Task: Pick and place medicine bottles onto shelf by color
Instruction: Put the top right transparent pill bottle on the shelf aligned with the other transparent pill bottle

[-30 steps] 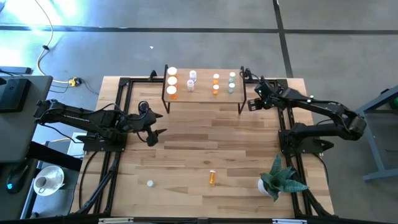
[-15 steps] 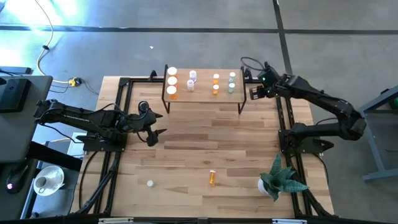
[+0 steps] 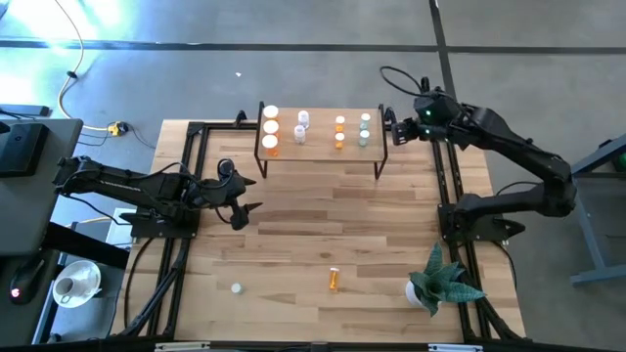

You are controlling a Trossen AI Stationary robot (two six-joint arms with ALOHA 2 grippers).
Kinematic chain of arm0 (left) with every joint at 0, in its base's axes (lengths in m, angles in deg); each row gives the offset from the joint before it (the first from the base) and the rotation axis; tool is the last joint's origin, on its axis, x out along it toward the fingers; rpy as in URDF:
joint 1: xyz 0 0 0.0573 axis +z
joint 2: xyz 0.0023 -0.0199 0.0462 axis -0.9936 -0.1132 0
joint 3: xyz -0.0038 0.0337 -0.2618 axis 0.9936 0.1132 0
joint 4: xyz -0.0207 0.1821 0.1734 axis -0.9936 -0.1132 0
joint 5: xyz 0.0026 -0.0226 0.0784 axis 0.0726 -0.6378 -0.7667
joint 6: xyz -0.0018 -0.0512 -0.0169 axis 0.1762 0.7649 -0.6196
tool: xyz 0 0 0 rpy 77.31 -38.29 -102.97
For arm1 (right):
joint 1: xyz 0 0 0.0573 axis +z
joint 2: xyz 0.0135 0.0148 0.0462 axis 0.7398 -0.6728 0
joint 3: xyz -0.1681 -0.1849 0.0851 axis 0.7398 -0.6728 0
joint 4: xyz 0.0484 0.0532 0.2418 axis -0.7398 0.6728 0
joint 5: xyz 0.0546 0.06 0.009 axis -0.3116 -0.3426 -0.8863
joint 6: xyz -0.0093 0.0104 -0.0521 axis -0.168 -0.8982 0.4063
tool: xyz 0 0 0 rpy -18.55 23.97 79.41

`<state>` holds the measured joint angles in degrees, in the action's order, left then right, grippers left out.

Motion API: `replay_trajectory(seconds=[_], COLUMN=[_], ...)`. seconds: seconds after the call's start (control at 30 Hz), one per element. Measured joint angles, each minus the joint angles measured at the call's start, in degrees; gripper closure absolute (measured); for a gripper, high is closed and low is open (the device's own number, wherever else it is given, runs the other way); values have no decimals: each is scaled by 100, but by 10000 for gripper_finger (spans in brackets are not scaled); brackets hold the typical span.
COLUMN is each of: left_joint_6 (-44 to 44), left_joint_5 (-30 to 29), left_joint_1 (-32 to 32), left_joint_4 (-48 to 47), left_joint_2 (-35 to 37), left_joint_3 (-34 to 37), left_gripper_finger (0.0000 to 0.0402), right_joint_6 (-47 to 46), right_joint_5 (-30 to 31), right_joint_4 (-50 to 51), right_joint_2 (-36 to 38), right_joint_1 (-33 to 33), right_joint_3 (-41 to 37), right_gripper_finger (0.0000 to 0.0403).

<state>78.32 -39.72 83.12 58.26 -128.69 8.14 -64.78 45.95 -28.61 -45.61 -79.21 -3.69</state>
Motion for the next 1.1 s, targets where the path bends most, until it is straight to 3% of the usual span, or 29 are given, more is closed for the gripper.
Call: replay_trajectory(seconds=[0.4,0.67,0.93,1.1], left_joint_6=[0,0,-2,-2], left_joint_5=[-1,0,0,0], left_joint_1=[-2,-1,-1,-1], left_joint_4=[80,85,37,-8], left_joint_2=[2,0,0,-2], left_joint_3=[2,2,38,39], left_gripper_finger=[87,87,87,87], right_joint_6=[172,605,823,906], right_joint_5=[112,75,-16,-395], right_joint_4=[-1085,-1048,-253,-14], right_joint_2=[-232,-1250,-2446,-3037], right_joint_1=[752,932,979,1081], right_joint_3=[479,1510,2899,3509], right_gripper_finger=[283,283,283,283])
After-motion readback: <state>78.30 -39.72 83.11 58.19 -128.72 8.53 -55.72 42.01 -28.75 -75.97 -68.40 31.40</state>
